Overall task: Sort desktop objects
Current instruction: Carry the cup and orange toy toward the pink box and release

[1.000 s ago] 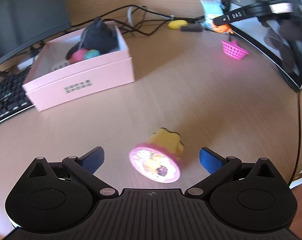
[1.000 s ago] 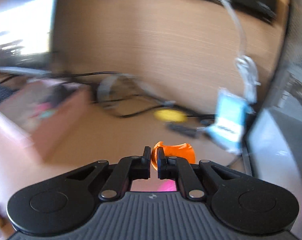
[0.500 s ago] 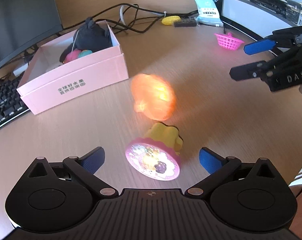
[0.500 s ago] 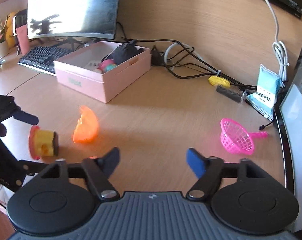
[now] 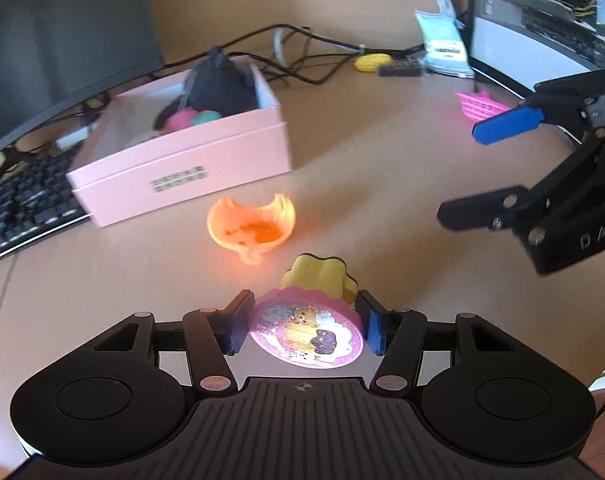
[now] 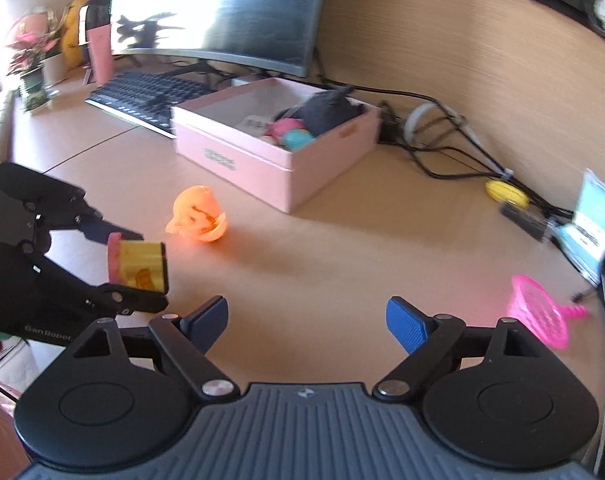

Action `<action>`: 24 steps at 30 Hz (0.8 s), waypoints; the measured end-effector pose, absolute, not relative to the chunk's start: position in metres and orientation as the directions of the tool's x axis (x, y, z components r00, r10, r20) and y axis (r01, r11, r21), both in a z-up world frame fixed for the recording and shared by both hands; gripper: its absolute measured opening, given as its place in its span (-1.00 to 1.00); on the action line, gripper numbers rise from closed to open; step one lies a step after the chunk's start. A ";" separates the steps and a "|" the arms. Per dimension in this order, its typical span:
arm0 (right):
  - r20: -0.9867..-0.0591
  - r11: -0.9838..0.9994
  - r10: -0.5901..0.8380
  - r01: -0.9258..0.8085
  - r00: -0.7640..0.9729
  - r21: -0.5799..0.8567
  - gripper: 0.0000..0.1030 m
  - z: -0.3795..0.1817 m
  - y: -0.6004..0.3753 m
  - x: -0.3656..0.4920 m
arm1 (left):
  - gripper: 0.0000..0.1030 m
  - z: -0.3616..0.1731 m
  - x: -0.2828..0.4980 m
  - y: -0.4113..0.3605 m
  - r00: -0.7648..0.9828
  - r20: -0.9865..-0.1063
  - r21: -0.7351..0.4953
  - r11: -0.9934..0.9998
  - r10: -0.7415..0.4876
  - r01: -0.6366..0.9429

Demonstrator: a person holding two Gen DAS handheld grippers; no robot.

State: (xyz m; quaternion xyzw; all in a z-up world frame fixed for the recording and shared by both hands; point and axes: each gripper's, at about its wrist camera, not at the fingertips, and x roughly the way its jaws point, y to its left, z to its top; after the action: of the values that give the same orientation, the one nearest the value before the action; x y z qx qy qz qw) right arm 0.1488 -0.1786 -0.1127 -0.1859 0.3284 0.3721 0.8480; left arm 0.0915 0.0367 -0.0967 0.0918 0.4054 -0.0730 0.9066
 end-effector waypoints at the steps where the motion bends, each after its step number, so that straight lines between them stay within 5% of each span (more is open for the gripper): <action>1: -0.696 0.644 0.519 -0.762 0.496 -0.063 0.69 -0.113 -0.173 0.148 | 0.17 -0.094 0.090 0.044 0.665 -0.746 0.116 0.975 -0.040 0.189; 12: -0.690 0.528 0.575 -0.844 0.439 -0.096 0.69 -0.136 -0.060 0.146 | 0.17 -0.071 0.055 0.123 0.614 -0.782 0.132 0.991 0.106 -0.003; 15: -0.708 0.556 0.545 -0.826 0.449 -0.096 0.47 -0.142 -0.045 0.155 | 0.17 -0.069 0.048 0.129 0.624 -0.776 0.120 0.993 0.088 0.009; 17: -0.729 0.570 0.521 -0.817 0.444 -0.090 0.16 -0.146 -0.042 0.160 | 0.17 -0.070 0.046 0.130 0.631 -0.771 0.122 0.992 0.079 0.024; 24: -0.745 0.573 0.517 -0.817 0.421 -0.064 0.15 -0.129 -0.058 0.142 | 0.17 -0.069 0.050 0.126 0.647 -0.761 0.144 0.983 0.035 0.116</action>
State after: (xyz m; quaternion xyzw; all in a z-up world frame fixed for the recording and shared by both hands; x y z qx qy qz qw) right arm 0.1423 -0.0579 -0.1293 -0.2146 0.3493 0.4093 0.8151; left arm 0.0496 0.1260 -0.0686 0.0900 0.4193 -0.0224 0.9031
